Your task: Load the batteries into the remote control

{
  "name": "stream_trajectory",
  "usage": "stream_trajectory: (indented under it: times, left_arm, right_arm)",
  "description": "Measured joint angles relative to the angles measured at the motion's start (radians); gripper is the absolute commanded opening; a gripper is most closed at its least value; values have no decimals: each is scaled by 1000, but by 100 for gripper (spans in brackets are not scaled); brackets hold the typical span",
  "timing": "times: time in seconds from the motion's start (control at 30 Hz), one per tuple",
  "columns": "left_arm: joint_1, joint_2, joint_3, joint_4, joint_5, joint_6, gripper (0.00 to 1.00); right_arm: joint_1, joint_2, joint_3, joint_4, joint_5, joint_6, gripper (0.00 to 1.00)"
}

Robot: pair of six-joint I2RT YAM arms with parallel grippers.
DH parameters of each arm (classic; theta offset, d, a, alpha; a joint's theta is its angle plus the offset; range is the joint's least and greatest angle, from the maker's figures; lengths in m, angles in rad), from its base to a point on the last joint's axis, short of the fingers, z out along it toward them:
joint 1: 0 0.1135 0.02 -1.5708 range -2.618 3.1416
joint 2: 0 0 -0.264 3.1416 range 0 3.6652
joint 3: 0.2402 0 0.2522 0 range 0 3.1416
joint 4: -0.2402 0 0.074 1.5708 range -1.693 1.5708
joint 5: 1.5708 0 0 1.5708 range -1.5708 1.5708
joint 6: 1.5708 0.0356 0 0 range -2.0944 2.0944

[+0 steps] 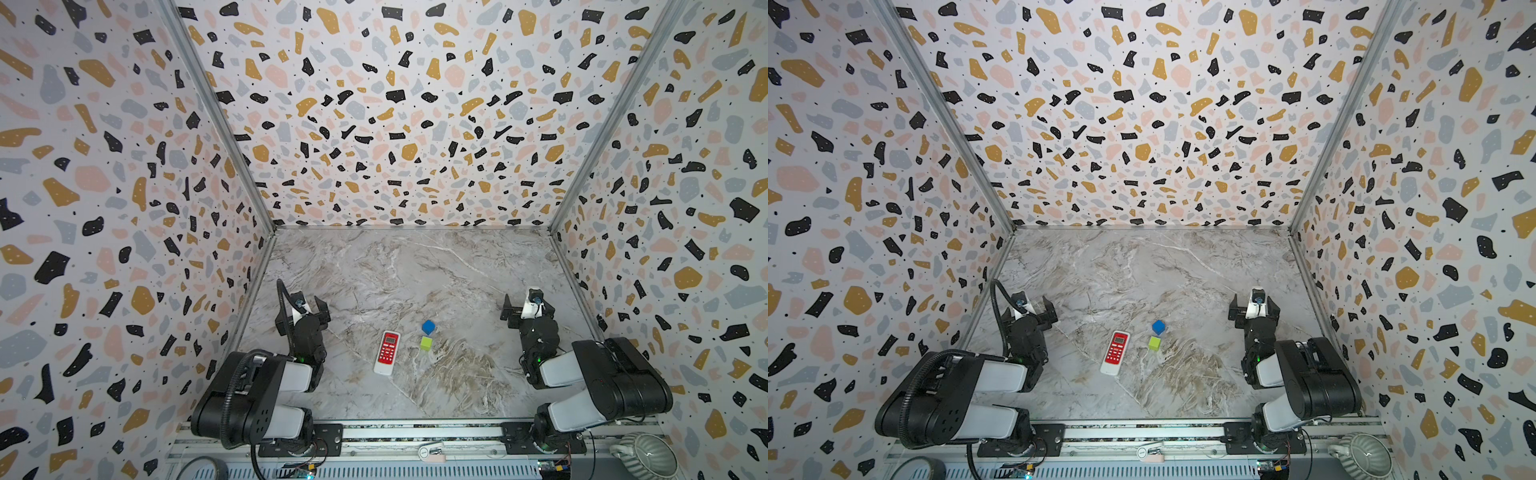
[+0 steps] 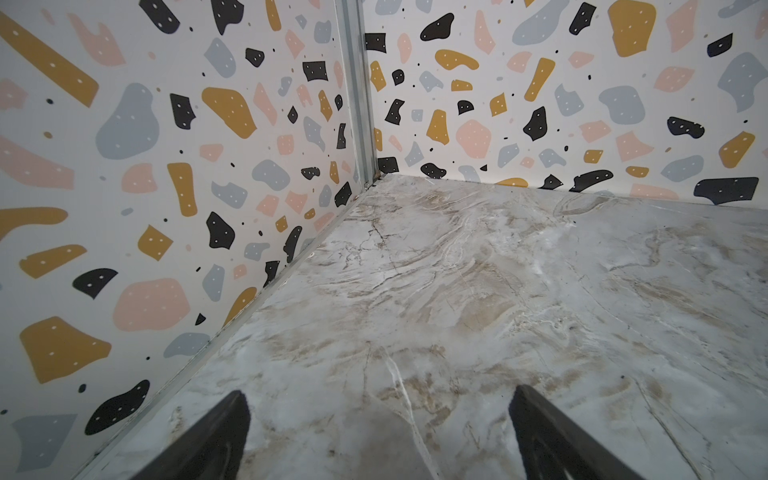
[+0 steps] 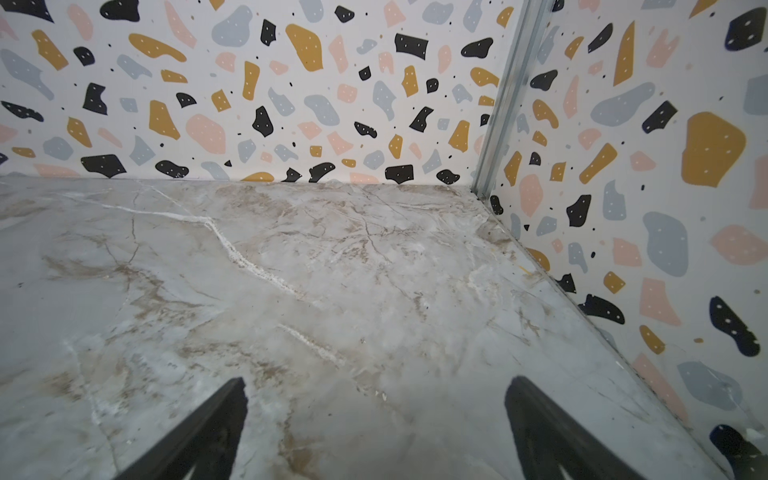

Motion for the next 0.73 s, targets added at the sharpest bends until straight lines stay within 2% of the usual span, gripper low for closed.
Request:
stream_trajectory:
  times: [0.17, 0.73]
  left_arm:
    - [0, 0, 0, 0, 0, 0, 100]
    - [0, 0, 0, 0, 0, 0, 100]
  right_arm:
    - [-12, 2, 45, -46, -8, 10, 99]
    - [-16, 2, 47, -67, -23, 12, 99]
